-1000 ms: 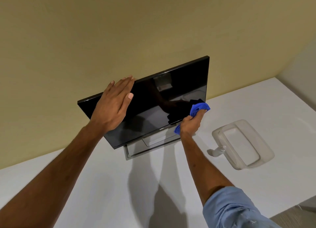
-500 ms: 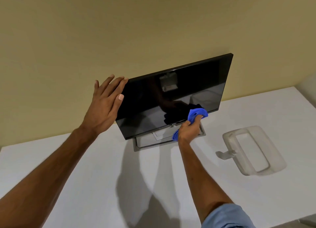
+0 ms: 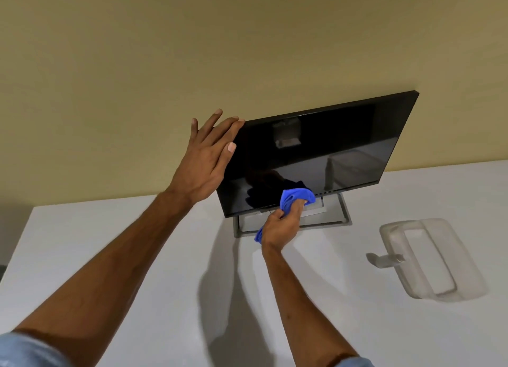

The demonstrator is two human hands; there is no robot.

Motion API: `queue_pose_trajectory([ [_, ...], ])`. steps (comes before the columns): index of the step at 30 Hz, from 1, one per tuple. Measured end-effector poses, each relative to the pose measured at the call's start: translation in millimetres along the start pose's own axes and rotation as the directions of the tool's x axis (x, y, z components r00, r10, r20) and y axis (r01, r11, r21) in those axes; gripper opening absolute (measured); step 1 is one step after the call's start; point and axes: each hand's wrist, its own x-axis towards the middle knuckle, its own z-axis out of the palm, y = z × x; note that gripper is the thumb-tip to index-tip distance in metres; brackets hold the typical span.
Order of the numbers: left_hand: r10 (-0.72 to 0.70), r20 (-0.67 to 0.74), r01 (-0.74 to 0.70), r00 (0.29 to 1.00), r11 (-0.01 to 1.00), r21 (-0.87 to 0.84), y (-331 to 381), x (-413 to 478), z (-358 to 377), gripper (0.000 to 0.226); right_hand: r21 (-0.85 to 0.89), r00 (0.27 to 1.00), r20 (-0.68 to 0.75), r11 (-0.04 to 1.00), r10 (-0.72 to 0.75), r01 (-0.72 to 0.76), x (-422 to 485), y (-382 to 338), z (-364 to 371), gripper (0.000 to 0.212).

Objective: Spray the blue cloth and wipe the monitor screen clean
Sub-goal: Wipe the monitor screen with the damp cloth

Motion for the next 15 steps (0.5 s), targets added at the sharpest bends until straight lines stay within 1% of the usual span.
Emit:
queue_pose_trajectory([
  [1, 0.003, -0.002, -0.003, 1.0, 1.0, 0.001, -0.6, 0.1, -0.4, 0.053, -0.002, 1.0, 0.01, 1.0, 0.001, -0.001, -7.7, 1.5, 4.0, 0.032],
  [5, 0.014, -0.009, -0.014, 1.0, 1.0, 0.019, -1.1, -1.4, -1.2, 0.053, -0.101, 0.994, 0.112, 0.995, 0.008, 0.004, -37.5, 13.8, 19.7, 0.059],
  [7, 0.013, -0.015, -0.012, 1.0, 0.999, 0.037, -1.1, -2.4, -1.5, 0.053, -0.11, 0.99, 0.143, 0.994, -0.004, 0.02, -53.5, 15.6, 27.7, 0.067],
  [9, 0.011, -0.019, -0.01, 1.0, 0.999, 0.049, -0.2, -2.1, -1.3, 0.053, -0.128, 0.988, 0.152, 0.99, -0.034, 0.053, -68.5, 13.2, 31.5, 0.071],
  [11, 0.006, -0.022, -0.005, 1.0, 0.999, 0.05, 0.5, -2.4, -1.5, 0.053, -0.14, 0.984, 0.167, 0.986, -0.064, 0.088, -80.7, 11.7, 35.1, 0.07],
  [15, 0.003, -0.021, -0.002, 1.0, 0.999, 0.041, -1.2, -2.4, -3.5, 0.053, -0.188, 0.968, 0.24, 0.975, -0.074, 0.121, -103.9, 13.1, 41.3, 0.068],
])
